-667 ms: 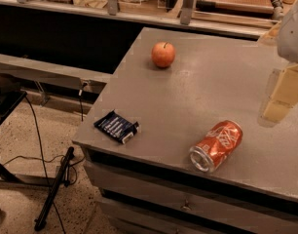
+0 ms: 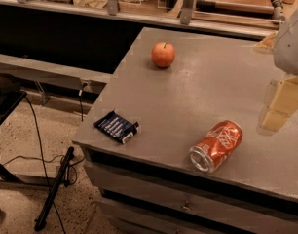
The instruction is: Move coke can near apple
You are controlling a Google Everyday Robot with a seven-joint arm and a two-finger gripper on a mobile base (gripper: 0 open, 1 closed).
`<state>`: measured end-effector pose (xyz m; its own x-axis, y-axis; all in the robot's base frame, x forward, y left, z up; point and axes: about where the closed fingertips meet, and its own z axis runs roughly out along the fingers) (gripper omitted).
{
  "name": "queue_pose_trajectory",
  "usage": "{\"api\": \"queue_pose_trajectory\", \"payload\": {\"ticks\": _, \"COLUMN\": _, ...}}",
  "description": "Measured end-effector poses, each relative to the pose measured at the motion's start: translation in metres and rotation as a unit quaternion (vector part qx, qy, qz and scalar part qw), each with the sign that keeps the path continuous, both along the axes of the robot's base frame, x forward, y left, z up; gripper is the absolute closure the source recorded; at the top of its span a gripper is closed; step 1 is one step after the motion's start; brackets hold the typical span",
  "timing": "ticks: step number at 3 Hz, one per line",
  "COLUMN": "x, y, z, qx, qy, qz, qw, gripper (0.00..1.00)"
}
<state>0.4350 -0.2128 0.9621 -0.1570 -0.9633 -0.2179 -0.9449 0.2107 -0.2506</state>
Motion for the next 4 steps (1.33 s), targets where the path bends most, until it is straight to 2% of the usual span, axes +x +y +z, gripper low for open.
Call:
{"api": "queue_pose_trajectory", "payload": {"ticks": 1, "x": -0.010, "y": 0.011, "z": -0.021, "qx": 0.004, "qy": -0.006, "qz": 0.061, "qw": 0.9981, "gripper": 0.00}}
{"api": "queue_pose_trajectory", "payload": {"ticks": 2, "x": -0.017, "y": 0.024, "z": -0.046, "qx": -0.006, "qy": -0.001, "qz": 0.131, "qw": 0.9913, "gripper": 0.00}}
{"api": "queue_pose_trajectory", "payload": {"ticks": 3, "x": -0.017, "y": 0.035, "z": -0.072, "qx": -0.009, "qy": 0.018, "qz": 0.191, "qw": 0.9813, "gripper": 0.00}}
{"api": "queue_pose_trajectory", "payload": {"ticks": 4, "x": -0.016, "y": 0.042, "z": -0.095, "qx": -0.014, "qy": 0.032, "qz": 0.234, "qw": 0.9716, "gripper": 0.00}}
